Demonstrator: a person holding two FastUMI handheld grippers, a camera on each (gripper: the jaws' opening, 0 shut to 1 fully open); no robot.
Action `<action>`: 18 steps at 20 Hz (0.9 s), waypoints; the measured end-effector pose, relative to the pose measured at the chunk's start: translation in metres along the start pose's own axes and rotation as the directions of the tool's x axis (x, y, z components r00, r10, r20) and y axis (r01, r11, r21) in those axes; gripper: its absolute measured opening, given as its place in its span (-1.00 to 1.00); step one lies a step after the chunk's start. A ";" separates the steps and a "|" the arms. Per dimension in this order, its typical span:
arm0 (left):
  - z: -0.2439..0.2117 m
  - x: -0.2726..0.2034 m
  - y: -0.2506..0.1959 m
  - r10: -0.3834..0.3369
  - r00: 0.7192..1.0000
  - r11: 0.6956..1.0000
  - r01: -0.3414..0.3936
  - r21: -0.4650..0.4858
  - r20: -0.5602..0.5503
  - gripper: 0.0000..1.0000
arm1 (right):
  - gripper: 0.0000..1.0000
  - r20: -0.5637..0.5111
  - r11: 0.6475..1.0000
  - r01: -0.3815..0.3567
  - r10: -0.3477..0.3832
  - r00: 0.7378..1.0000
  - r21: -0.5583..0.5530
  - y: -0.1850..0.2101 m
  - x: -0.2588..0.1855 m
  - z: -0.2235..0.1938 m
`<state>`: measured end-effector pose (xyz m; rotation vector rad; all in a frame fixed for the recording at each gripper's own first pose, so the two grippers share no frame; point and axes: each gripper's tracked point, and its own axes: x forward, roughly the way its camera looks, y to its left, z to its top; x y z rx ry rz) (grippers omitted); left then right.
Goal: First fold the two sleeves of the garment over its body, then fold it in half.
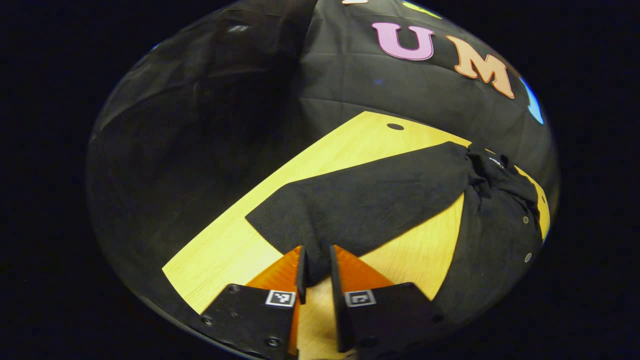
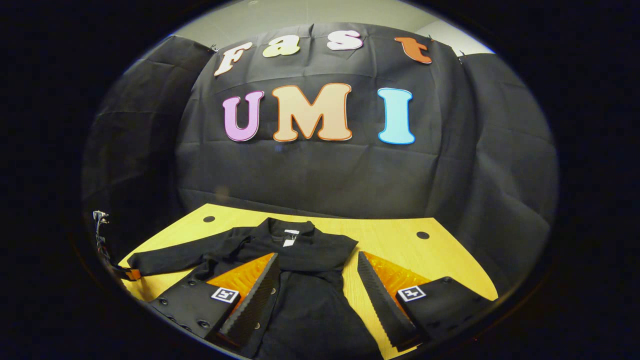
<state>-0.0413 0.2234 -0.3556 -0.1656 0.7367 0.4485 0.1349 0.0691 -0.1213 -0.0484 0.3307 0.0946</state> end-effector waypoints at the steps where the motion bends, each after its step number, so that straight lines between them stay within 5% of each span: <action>1: 0.000 0.001 -0.001 0.004 1.000 1.000 -0.003 0.013 -0.006 -0.73 | 0.98 0.003 1.000 0.003 -0.003 1.000 0.004 -0.002 -0.002 0.001; 4: 0.001 0.001 -0.002 -0.007 1.000 1.000 0.008 0.030 -0.017 -1.00 | 0.98 0.008 1.000 0.016 -0.016 1.000 0.008 -0.009 -0.007 0.001; 12: 0.009 0.001 -0.004 -0.030 0.999 0.999 0.030 0.040 -0.013 -1.00 | 0.98 -0.014 0.997 0.057 -0.057 0.998 0.052 -0.029 -0.018 -0.014; 18: 0.060 -0.008 -0.022 -0.072 0.995 0.995 0.067 0.077 0.070 -1.00 | 0.98 -0.024 0.993 0.064 -0.062 0.998 0.100 -0.038 -0.023 -0.019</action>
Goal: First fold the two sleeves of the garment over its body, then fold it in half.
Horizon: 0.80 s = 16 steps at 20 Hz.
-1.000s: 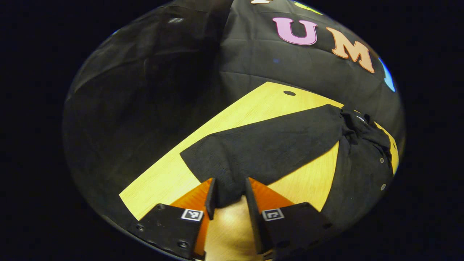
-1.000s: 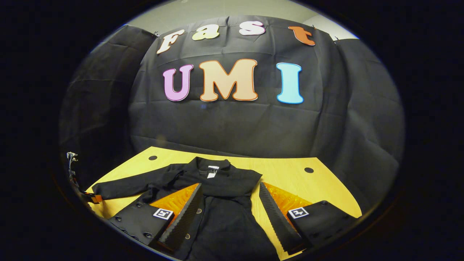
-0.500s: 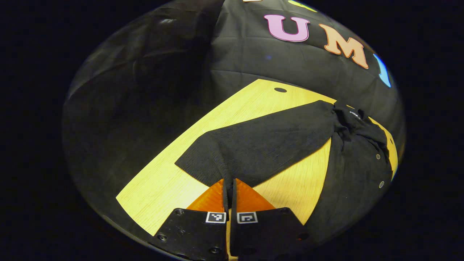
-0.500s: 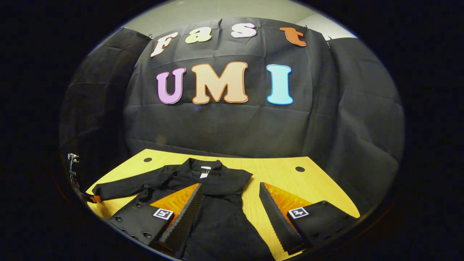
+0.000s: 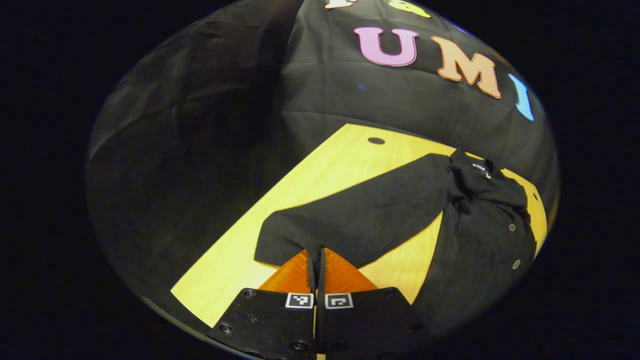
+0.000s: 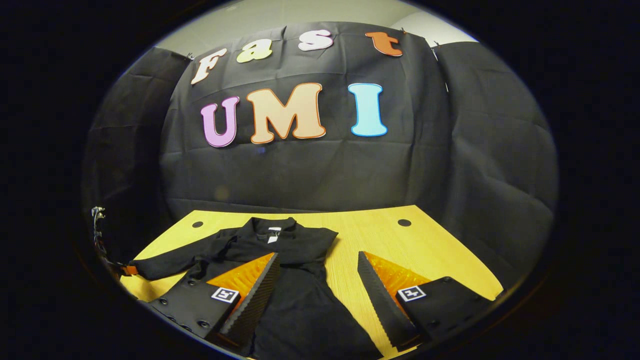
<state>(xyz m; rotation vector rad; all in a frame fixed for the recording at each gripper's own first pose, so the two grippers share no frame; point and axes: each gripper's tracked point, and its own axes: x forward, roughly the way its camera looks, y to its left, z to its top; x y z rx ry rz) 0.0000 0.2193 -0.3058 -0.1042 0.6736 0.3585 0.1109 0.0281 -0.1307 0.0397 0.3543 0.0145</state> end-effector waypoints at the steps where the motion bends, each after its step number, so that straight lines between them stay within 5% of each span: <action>1: 0.009 -0.001 -0.004 -0.008 1.000 1.000 0.008 0.014 0.013 -1.00 | 0.98 -0.004 1.000 0.000 0.000 1.000 0.002 -0.001 0.000 -0.001; 9: 0.085 -0.015 -0.087 -0.147 0.981 0.987 0.137 0.086 0.127 -1.00 | 0.99 -0.009 1.000 -0.009 0.010 1.000 0.007 -0.018 0.002 0.000; 16: 0.136 -0.013 -0.216 -0.331 0.925 0.936 0.296 0.192 0.187 -1.00 | 0.98 -0.016 0.998 -0.006 0.007 1.000 0.060 -0.038 0.000 -0.004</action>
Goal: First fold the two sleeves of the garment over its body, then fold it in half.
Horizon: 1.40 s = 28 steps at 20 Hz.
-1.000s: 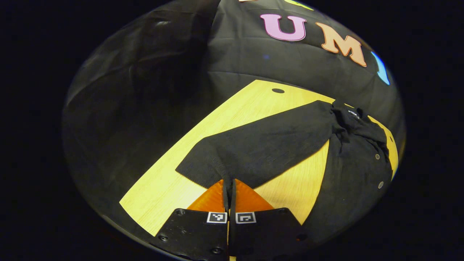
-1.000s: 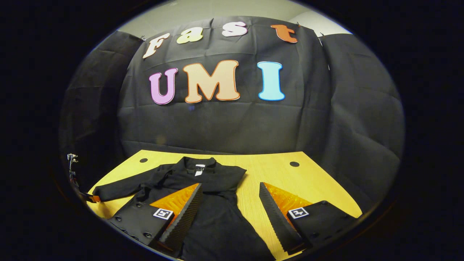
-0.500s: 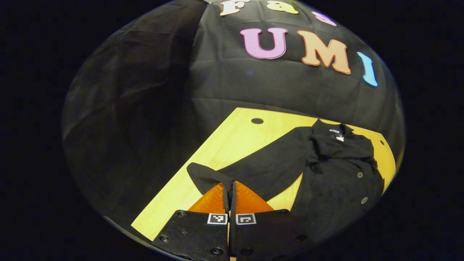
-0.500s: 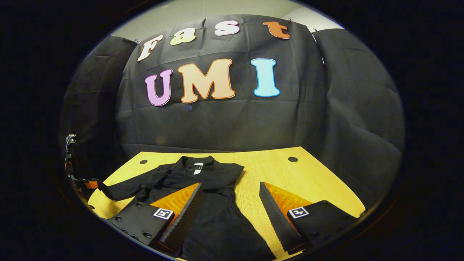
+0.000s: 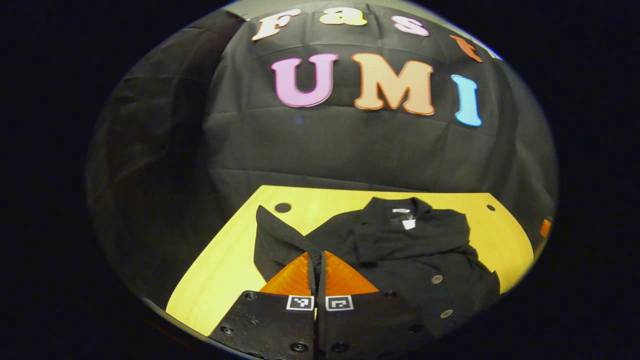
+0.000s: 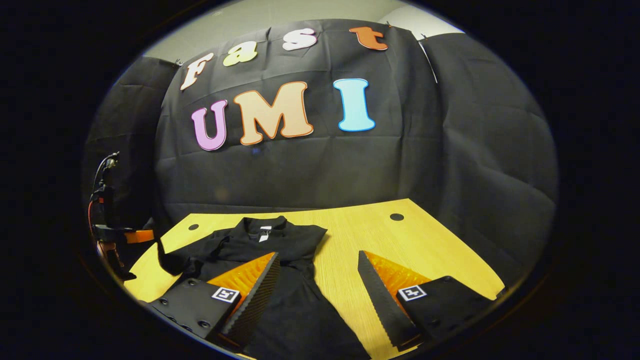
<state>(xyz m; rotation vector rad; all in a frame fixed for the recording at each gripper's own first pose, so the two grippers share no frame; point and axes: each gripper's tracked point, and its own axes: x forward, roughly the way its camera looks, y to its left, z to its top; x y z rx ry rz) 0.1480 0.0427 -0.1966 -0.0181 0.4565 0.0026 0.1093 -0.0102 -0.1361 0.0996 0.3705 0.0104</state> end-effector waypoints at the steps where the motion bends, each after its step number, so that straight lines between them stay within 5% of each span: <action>1: 0.007 0.008 -0.015 -0.023 1.000 1.000 0.023 0.018 0.011 -1.00 | 0.97 -0.004 1.000 -0.006 0.006 1.000 0.003 -0.001 0.001 -0.001; 17: 0.035 0.084 -0.265 -0.380 0.925 0.907 0.367 0.206 0.024 -1.00 | 0.97 -0.087 0.998 -0.059 0.059 0.994 0.003 -0.017 -0.009 -0.042; 28: -0.006 0.104 -0.315 -0.448 0.890 0.878 0.455 0.149 -0.083 -0.97 | 0.96 -0.104 0.999 -0.027 0.030 0.994 0.031 -0.032 -0.018 -0.067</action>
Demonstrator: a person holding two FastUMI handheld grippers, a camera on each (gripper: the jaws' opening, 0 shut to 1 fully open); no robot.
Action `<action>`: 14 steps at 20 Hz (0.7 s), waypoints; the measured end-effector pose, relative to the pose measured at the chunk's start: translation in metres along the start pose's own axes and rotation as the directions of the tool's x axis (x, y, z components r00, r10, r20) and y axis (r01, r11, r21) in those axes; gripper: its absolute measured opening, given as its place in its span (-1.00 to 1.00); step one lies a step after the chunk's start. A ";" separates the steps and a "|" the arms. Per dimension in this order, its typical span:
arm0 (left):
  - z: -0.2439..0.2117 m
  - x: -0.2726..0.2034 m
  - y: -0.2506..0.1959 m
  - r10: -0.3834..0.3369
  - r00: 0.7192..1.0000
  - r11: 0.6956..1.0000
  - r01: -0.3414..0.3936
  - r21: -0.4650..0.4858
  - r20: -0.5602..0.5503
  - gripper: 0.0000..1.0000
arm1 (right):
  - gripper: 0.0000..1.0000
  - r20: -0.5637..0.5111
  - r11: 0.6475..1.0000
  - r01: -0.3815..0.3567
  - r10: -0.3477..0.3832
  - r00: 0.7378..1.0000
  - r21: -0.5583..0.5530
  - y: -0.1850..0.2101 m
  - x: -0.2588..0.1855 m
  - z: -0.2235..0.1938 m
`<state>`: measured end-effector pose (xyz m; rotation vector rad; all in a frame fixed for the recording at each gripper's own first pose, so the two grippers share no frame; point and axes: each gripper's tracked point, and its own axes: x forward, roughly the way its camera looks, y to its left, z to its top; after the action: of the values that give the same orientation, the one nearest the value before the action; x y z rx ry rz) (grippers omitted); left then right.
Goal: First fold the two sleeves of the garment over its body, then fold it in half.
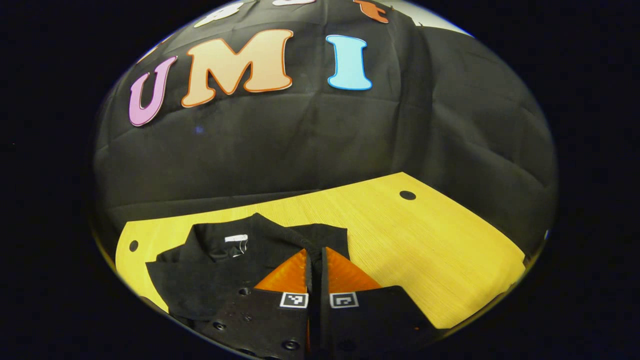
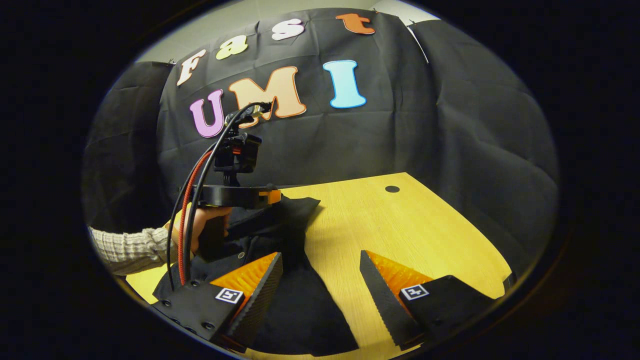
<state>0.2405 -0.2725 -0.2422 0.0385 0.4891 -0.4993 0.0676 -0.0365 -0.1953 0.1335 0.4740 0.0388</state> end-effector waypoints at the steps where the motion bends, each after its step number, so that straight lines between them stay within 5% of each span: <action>1: -0.002 0.000 -0.007 -0.012 1.000 1.000 0.012 -0.017 0.001 -0.91 | 0.97 -0.007 1.000 0.004 -0.004 1.000 0.000 0.000 0.000 -0.003; 5: 0.008 -0.006 -0.011 -0.016 0.999 1.000 0.016 -0.010 0.038 0.60 | 0.96 -0.025 1.000 -0.003 0.003 1.000 -0.001 0.004 -0.002 -0.014; 6: 0.015 -0.010 -0.008 -0.003 0.998 1.000 0.003 0.003 0.059 0.83 | 0.96 -0.029 1.000 -0.007 0.007 1.000 -0.002 0.007 -0.001 -0.018; 14: 0.078 -0.083 0.024 0.068 0.961 0.996 -0.081 0.036 0.267 0.93 | 0.90 -0.075 1.000 -0.023 0.022 0.997 -0.012 0.016 0.003 -0.042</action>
<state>0.2227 -0.2258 -0.1373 0.0339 0.2120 -0.4341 0.0514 -0.0157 -0.2318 0.1246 0.5472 0.0691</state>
